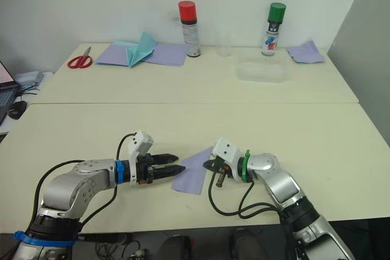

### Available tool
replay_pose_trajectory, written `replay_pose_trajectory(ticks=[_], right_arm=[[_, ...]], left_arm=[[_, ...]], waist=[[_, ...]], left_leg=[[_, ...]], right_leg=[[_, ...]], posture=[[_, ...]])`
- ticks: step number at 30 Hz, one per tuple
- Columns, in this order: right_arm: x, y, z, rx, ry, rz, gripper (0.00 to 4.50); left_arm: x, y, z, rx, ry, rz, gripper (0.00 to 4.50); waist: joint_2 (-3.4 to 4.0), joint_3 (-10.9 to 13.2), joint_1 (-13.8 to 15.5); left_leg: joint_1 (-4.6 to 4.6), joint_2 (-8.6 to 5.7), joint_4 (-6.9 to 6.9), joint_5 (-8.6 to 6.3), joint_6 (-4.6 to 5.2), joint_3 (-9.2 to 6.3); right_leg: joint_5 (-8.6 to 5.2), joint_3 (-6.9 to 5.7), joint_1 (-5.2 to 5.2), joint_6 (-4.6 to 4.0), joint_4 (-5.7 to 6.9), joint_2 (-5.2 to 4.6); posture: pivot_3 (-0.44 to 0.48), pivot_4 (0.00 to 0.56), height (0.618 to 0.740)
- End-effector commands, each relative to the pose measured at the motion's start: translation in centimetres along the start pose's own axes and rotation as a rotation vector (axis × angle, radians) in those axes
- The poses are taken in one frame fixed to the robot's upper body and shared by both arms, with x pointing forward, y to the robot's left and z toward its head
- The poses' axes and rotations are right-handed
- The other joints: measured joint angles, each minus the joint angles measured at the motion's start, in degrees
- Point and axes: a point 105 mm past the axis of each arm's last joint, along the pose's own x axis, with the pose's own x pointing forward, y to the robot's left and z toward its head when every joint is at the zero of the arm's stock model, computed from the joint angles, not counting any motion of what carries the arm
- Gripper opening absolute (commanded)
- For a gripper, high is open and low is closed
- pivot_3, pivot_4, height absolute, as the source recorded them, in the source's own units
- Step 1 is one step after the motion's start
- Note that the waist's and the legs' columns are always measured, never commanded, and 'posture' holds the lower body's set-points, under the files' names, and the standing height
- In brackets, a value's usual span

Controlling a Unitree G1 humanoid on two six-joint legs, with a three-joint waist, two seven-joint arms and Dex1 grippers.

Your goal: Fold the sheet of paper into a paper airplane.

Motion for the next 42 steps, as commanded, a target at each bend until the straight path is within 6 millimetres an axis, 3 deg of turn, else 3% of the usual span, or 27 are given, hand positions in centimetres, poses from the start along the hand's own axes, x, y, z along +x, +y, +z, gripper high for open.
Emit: replay_pose_trajectory(ticks=[1, 16, 21, 32, 35, 42], right_arm=[[0.0, 0.0, -1.7, 0.024, 0.071, -0.009, 0.00], [0.3, 0.1, -1.6, 0.022, 0.066, -0.002, 0.00], [0.4, 0.2, -1.5, 0.020, 0.065, 0.004, 0.00], [0.5, 0.2, -1.6, 0.022, 0.068, 0.005, 0.00], [0.5, 0.2, -1.6, 0.023, 0.067, 0.003, 0.00], [0.5, 0.1, -1.6, 0.026, 0.065, -0.005, 0.00]], left_arm=[[-0.1, -0.4, 0.2, 0.021, -0.002, -0.004, 3.18], [1.3, 0.5, 0.1, 0.075, 0.030, 0.021, 3.18], [2.7, 0.7, 1.3, 0.115, 0.029, -0.015, 3.18], [4.1, 1.2, 1.5, 0.193, 0.187, -0.131, 3.18], [4.2, 1.2, 1.4, 0.208, 0.224, -0.161, 2.63], [4.1, 1.3, 1.8, 0.216, 0.240, -0.200, 0.49]], waist=[[0.00, 0.0, 0.0], [0.00, 0.0, 0.0], [0.00, 0.0, 0.2], [0.00, 0.0, 0.0], [-0.01, 0.0, 0.0], [-0.01, 0.0, -0.2]], left_leg=[[0.00, 0.00, 0.00, 0.00, 0.00, 0.00], [0.00, -0.02, 0.00, 0.00, 0.00, 0.00], [0.01, -0.03, 0.02, 0.00, 0.00, -0.01], [0.00, -0.07, 0.02, 0.01, 0.00, 0.01], [0.00, -0.08, 0.02, 0.01, 0.00, 0.04], [-0.01, -0.07, 0.01, 0.00, 0.00, 0.05]], right_leg=[[0.00, 0.00, 0.00, 0.00, 0.00, 0.00], [0.00, 0.00, 0.00, 0.00, 0.00, -0.01], [0.02, -0.02, 0.01, 0.03, 0.00, 0.00], [0.03, -0.03, 0.01, 0.05, 0.00, 0.07], [0.03, -0.03, 0.01, 0.06, 0.00, 0.07], [0.01, -0.03, 0.00, 0.02, 0.00, 0.08]], posture=[[0.000, 0.150, 0.740], [0.000, 0.150, 0.740], [0.000, 0.150, 0.740], [0.000, 0.150, 0.740], [0.000, 0.150, 0.740], [0.000, 0.150, 0.740]])
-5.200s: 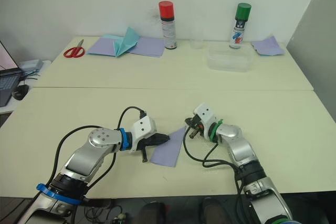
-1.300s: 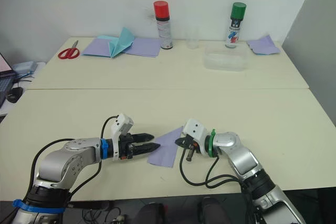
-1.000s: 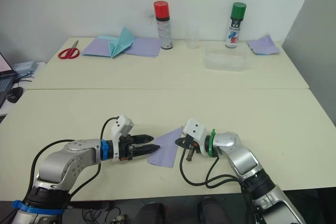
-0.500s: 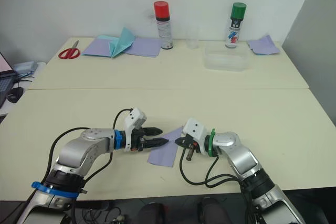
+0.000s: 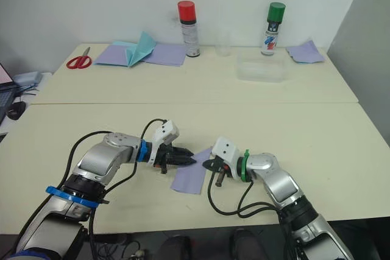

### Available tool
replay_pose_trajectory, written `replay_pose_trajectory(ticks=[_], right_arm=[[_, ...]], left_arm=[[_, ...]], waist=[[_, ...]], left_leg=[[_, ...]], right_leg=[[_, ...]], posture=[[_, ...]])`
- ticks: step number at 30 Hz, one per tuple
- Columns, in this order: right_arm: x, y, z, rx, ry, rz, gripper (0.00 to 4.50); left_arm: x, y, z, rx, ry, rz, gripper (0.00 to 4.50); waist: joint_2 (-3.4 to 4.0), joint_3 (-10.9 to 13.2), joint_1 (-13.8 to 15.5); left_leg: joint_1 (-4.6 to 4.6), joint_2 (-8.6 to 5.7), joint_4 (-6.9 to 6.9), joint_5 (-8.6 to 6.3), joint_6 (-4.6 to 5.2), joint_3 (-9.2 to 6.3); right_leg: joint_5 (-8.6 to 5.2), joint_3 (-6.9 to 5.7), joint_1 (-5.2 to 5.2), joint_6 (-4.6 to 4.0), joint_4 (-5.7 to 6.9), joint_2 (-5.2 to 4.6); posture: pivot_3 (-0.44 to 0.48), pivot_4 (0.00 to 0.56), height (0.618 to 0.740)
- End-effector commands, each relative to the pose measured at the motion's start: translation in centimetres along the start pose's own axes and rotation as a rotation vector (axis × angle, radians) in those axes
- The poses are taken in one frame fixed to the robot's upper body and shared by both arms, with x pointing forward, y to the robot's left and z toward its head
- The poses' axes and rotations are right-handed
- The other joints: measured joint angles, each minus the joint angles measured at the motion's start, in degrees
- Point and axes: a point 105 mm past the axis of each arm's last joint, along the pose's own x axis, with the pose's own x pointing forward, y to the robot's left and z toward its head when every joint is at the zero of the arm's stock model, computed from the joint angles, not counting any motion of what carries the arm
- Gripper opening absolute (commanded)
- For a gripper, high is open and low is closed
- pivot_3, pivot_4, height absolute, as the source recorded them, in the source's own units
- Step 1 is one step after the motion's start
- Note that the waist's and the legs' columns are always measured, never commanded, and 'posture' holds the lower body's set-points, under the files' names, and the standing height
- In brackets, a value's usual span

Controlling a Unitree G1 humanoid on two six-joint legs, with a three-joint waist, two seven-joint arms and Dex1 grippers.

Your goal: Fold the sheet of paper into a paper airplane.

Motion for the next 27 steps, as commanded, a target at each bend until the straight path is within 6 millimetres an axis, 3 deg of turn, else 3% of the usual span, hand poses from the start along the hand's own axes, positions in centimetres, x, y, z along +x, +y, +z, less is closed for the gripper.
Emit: replay_pose_trajectory(ticks=[1, 8, 12, 16, 20, 23, 27], right_arm=[[0.2, 0.1, -1.7, 0.028, 0.068, -0.011, 0.00], [-0.3, -0.7, 0.4, 0.022, -0.026, -0.050, 0.00], [-1.6, -1.8, 2.6, -0.006, -0.123, -0.106, 0.00], [-2.7, -1.9, 3.8, -0.023, -0.173, -0.129, 0.00], [-3.4, -1.6, 3.8, -0.029, -0.178, -0.127, 0.00], [-3.6, -1.4, 3.4, -0.022, -0.168, -0.125, 0.00], [-3.6, -1.3, 2.8, -0.009, -0.154, -0.125, 0.00]], left_arm=[[0.3, -0.3, -0.1, -0.023, 0.003, -0.044, 0.17], [-0.4, -0.6, -0.3, -0.131, -0.019, -0.035, 0.06], [-1.2, -2.7, -0.6, -0.277, -0.055, -0.026, 0.06], [-1.8, -2.3, -1.1, -0.487, -0.135, 0.201, 0.06], [-2.6, -2.1, -0.2, -0.701, -0.260, 0.344, 0.06], [-2.8, -1.4, -1.1, -0.849, -0.317, 0.516, 0.06], [-1.2, -2.6, -1.9, -0.921, -0.327, 0.526, 0.06]], waist=[[0.00, 0.0, 0.0], [0.00, 0.0, -0.1], [0.01, 0.2, -0.4], [0.01, 0.3, -0.2], [-0.05, 0.3, 0.2], [-0.10, 0.4, 0.6], [-0.11, 0.4, 0.7]], left_leg=[[-0.01, 0.00, 0.00, 0.00, 0.00, 0.00], [-0.03, -0.02, 0.00, 0.00, 0.00, 0.01], [-0.15, 0.00, -0.01, 0.00, 0.00, -0.01], [-0.52, 0.03, 0.00, -0.01, -0.02, -0.14], [-0.77, -0.07, 0.14, -0.01, -0.02, -0.32], [-0.81, -0.15, 0.26, -0.01, -0.03, -0.34], [-0.74, -0.15, 0.32, 0.00, -0.04, -0.29]], right_leg=[[0.00, 0.00, 0.00, 0.00, 0.00, 0.00], [0.00, 0.00, -0.01, 0.00, 0.00, 0.01], [-0.01, 0.02, -0.10, -0.01, 0.00, -0.01], [-0.02, -0.02, -0.36, -0.04, 0.02, -0.05], [0.00, -0.15, -0.41, 0.02, -0.01, -0.06], [0.07, -0.17, -0.39, 0.15, -0.04, -0.05], [0.14, -0.08, -0.31, 0.25, -0.05, -0.07]], posture=[[0.000, 0.150, 0.740], [0.000, 0.150, 0.740], [0.000, 0.150, 0.740], [0.000, 0.150, 0.740], [0.000, 0.150, 0.740], [0.000, 0.150, 0.740], [0.000, 0.150, 0.740]])
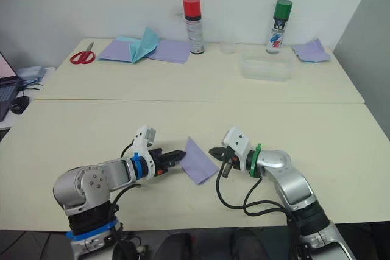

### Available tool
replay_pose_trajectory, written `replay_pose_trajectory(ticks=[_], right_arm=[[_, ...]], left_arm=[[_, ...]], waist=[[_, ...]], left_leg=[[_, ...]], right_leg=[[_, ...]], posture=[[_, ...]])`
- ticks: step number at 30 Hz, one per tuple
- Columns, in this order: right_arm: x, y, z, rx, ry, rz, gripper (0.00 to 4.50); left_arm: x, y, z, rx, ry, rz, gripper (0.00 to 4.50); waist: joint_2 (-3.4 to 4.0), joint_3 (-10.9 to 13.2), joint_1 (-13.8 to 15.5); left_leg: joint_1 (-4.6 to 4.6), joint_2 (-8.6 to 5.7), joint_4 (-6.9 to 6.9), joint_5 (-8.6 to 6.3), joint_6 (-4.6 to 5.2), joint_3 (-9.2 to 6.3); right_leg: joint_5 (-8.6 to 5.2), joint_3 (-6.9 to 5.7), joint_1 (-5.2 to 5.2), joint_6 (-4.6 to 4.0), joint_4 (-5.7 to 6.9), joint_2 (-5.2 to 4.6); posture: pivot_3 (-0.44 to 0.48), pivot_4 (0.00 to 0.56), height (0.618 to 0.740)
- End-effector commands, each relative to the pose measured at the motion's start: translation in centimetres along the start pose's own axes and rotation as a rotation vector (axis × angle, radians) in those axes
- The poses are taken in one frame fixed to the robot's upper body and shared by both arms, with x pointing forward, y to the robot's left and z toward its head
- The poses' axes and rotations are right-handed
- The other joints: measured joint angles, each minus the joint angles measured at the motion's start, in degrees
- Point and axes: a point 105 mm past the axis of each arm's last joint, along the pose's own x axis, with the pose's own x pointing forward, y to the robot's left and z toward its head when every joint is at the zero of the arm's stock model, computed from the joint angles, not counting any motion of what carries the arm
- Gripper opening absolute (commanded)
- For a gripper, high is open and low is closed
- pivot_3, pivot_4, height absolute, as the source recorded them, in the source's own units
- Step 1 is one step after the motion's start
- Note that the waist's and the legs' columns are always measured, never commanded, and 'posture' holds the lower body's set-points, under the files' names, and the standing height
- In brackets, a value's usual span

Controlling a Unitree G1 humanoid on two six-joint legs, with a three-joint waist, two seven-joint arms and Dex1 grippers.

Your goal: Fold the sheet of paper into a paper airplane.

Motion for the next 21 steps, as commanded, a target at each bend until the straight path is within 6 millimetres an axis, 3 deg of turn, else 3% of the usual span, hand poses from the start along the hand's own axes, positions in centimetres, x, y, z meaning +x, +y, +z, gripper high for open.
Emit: replay_pose_trajectory(ticks=[1, 10, 14, 16, 21], right_arm=[[-0.3, -0.1, 1.1, -0.018, -0.040, -0.001, 0.00], [-0.7, 0.0, 1.1, -0.026, -0.043, 0.009, 0.00], [-1.1, 0.8, 1.5, -0.026, -0.078, 0.042, 0.00], [-1.3, 1.6, 1.7, -0.039, -0.103, 0.082, 0.00], [-1.4, 2.7, 1.2, -0.173, -0.124, 0.134, 0.00]], left_arm=[[-0.2, 0.2, -1.1, -0.021, 0.003, 0.048, 0.06], [-1.5, 0.1, -1.0, 0.007, -0.017, 0.015, 2.55], [-2.9, 0.7, -0.1, 0.047, -0.036, 0.026, 3.79], [-4.8, 0.5, 1.0, 0.165, -0.025, -0.012, 4.39], [-8.6, -0.6, 2.1, 0.594, 0.044, -0.140, 4.45]], waist=[[0.00, 0.0, 0.0], [0.00, 0.0, 0.0], [0.00, 0.0, -0.5], [-0.04, 0.0, -0.9], [-0.05, 0.2, -1.4]], left_leg=[[0.03, 0.00, 0.00, 0.00, 0.00, 0.02], [0.21, -0.02, -0.02, 0.00, -0.01, 0.09], [0.23, 0.05, -0.02, -0.01, -0.01, 0.08], [0.29, 0.10, -0.04, -0.01, -0.01, 0.06], [0.51, 0.16, -0.24, 0.01, -0.05, -0.07]], right_leg=[[0.00, 0.03, 0.01, 0.00, 0.01, 0.00], [0.00, 0.09, 0.12, 0.00, 0.01, 0.01], [0.00, 0.10, 0.12, -0.01, 0.02, 0.01], [0.00, 0.10, 0.12, -0.01, 0.04, 0.01], [-0.07, 0.05, 0.13, -0.16, 0.12, 0.09]], posture=[[0.000, 0.150, 0.740], [0.000, 0.150, 0.740], [0.000, 0.150, 0.740], [0.000, 0.150, 0.740], [0.000, 0.150, 0.740]])
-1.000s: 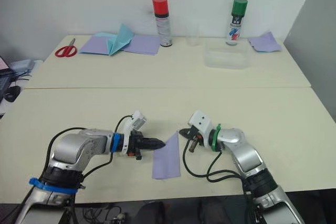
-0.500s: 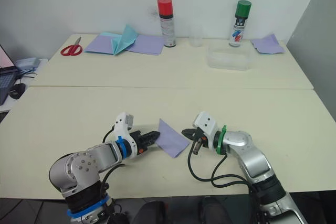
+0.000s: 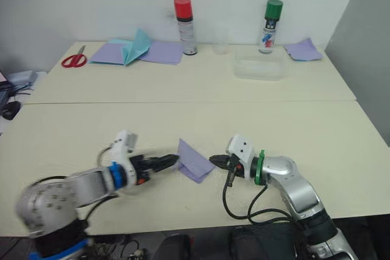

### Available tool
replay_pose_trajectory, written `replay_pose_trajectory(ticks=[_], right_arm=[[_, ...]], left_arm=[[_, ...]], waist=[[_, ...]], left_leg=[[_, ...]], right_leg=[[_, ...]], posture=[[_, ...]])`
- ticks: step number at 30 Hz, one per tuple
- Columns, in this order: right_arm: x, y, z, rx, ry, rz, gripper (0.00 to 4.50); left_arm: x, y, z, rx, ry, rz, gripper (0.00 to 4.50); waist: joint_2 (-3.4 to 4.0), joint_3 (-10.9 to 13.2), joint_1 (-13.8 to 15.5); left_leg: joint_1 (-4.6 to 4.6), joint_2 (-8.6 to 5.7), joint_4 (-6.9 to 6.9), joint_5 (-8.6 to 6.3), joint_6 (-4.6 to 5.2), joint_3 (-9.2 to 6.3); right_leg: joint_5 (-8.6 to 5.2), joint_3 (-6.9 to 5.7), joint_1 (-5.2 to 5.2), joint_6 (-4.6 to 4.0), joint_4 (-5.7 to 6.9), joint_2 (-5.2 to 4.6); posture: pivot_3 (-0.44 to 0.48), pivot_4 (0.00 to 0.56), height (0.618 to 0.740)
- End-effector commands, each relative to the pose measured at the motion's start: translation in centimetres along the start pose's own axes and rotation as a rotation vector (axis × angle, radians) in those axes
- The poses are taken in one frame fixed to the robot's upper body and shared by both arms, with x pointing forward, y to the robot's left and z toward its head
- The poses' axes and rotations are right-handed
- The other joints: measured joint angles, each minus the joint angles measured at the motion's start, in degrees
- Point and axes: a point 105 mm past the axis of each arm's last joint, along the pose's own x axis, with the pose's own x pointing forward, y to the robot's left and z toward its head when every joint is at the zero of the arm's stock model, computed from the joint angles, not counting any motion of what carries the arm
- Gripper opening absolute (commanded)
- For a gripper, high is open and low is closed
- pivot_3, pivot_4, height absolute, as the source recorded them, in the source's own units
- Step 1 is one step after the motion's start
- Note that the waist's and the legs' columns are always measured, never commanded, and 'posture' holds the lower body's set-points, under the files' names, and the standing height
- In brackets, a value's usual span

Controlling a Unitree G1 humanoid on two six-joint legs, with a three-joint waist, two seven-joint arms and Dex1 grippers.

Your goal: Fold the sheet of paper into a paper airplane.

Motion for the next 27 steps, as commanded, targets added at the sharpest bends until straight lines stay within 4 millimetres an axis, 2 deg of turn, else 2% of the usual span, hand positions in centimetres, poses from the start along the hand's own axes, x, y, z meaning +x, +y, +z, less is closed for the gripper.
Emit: replay_pose_trajectory(ticks=[1, 4, 7, 11, 14, 18, 27], right_arm=[[0.0, 0.6, 1.0, -0.171, -0.051, 0.039, 0.00], [-0.2, 0.7, 0.4, -0.254, -0.041, 0.049, 0.00], [-0.1, 1.0, 0.3, -0.336, -0.054, 0.070, 0.63], [-0.3, 1.5, 0.0, -0.409, -0.064, 0.116, 1.99], [-1.0, 2.0, -0.4, -0.450, -0.067, 0.148, 3.08], [-1.0, 2.1, -0.6, -0.462, -0.076, 0.136, 4.49], [1.7, 1.4, -0.2, -0.446, -0.101, 0.049, 4.49]], left_arm=[[-1.4, -2.2, 0.8, 0.334, -0.031, -0.183, 4.45], [-2.1, -1.1, -0.4, 0.641, -0.011, -0.246, 4.45], [-2.3, -1.7, -0.4, 0.834, -0.074, -0.356, 4.50], [-2.1, -1.8, 0.0, 0.926, -0.131, -0.407, 4.50], [-1.6, -2.0, 0.4, 0.954, -0.159, -0.420, 4.50], [-1.2, -2.8, 0.7, 0.963, -0.201, -0.445, 4.50], [-0.9, -3.9, 0.3, 0.981, -0.202, -0.500, 4.50]], waist=[[0.11, 0.1, 0.1], [0.25, 0.2, 0.4], [0.25, 0.2, 1.0], [0.24, 0.2, 1.8], [0.24, 0.2, 1.9], [0.24, 0.2, 1.7], [0.25, 0.2, 1.5]], left_leg=[[0.06, -0.04, -0.05, 0.03, -0.09, 0.07], [0.16, -0.06, -0.10, -0.05, -0.22, 0.17], [0.11, -0.08, -0.11, -0.11, -0.30, 0.36], [-0.11, -0.10, -0.09, -0.12, -0.29, 0.50], [-0.22, -0.09, -0.09, -0.12, -0.28, 0.48], [-0.23, -0.05, -0.08, -0.12, -0.28, 0.44], [-0.01, 0.08, -0.04, -0.11, -0.28, 0.34]], right_leg=[[-0.05, 0.02, 0.01, -0.08, 0.01, -0.07], [-0.23, 0.12, 0.11, -0.40, -0.10, -0.41], [-0.35, 0.15, 0.07, -0.60, -0.16, -0.78], [-0.35, 0.02, -0.01, -0.55, -0.32, -0.84], [-0.14, 0.01, -0.09, -0.16, -0.30, -0.72], [-0.12, 0.02, -0.09, -0.11, -0.29, -0.50], [-0.17, 0.03, -0.07, -0.21, 0.02, -0.08]], posture=[[0.000, 0.150, 0.740], [0.000, 0.150, 0.740], [0.000, 0.150, 0.740], [0.000, 0.150, 0.740], [0.000, 0.150, 0.740], [0.000, 0.150, 0.740], [0.000, 0.150, 0.740]])
